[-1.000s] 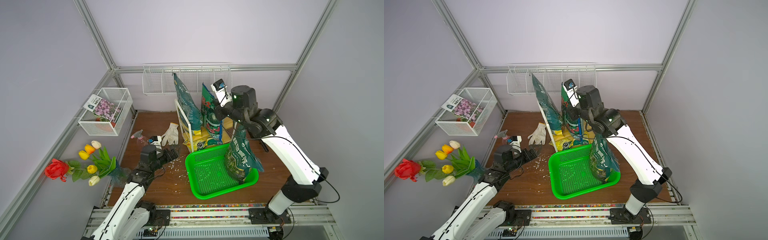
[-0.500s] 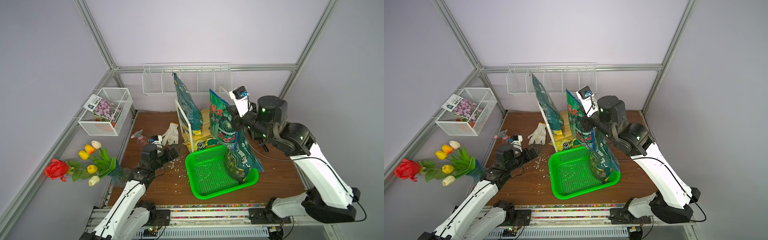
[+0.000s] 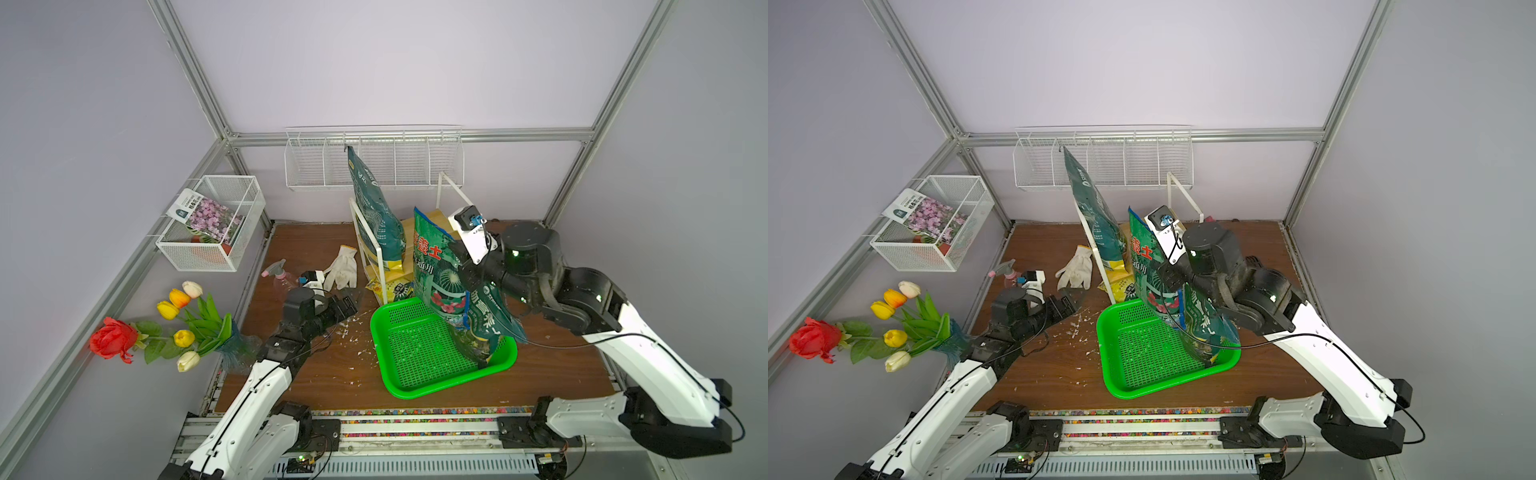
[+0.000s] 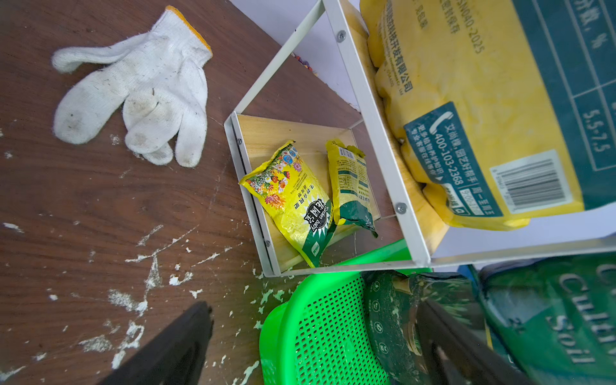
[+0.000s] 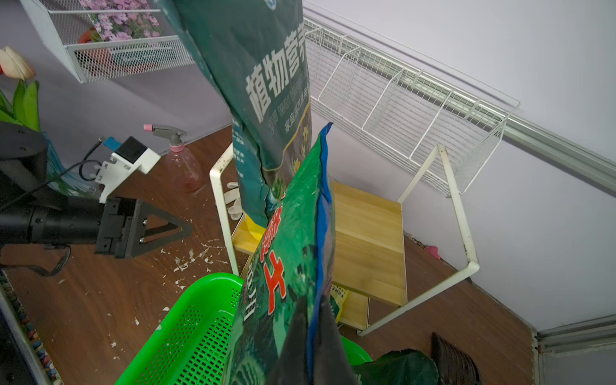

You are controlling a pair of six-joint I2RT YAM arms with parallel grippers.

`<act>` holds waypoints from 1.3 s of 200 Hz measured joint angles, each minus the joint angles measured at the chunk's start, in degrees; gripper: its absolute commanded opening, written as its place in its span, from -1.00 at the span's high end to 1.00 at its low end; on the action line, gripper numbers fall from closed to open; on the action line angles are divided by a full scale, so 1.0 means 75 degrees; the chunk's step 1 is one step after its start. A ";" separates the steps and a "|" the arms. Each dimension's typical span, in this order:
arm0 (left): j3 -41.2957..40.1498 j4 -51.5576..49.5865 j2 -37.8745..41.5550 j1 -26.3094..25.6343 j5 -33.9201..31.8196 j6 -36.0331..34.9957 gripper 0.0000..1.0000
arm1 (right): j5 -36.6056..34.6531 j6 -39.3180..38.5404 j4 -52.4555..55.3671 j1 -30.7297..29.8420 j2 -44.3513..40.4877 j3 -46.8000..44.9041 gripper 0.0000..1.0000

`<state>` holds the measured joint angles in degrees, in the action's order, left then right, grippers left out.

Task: Take down the fertilizer bag from the shelf
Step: Place the fertilizer bag in the storage box.

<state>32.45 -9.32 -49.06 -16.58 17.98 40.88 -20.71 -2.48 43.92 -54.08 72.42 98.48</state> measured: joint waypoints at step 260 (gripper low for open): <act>0.0000 -0.0178 0.0338 0.0000 -0.0058 0.0055 -0.99 | -0.1096 0.1274 -0.1792 -0.0510 -0.1443 -0.4517 1.00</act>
<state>32.45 -10.66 -46.52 -16.58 17.54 41.30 -28.93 7.07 30.48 -57.91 61.60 64.60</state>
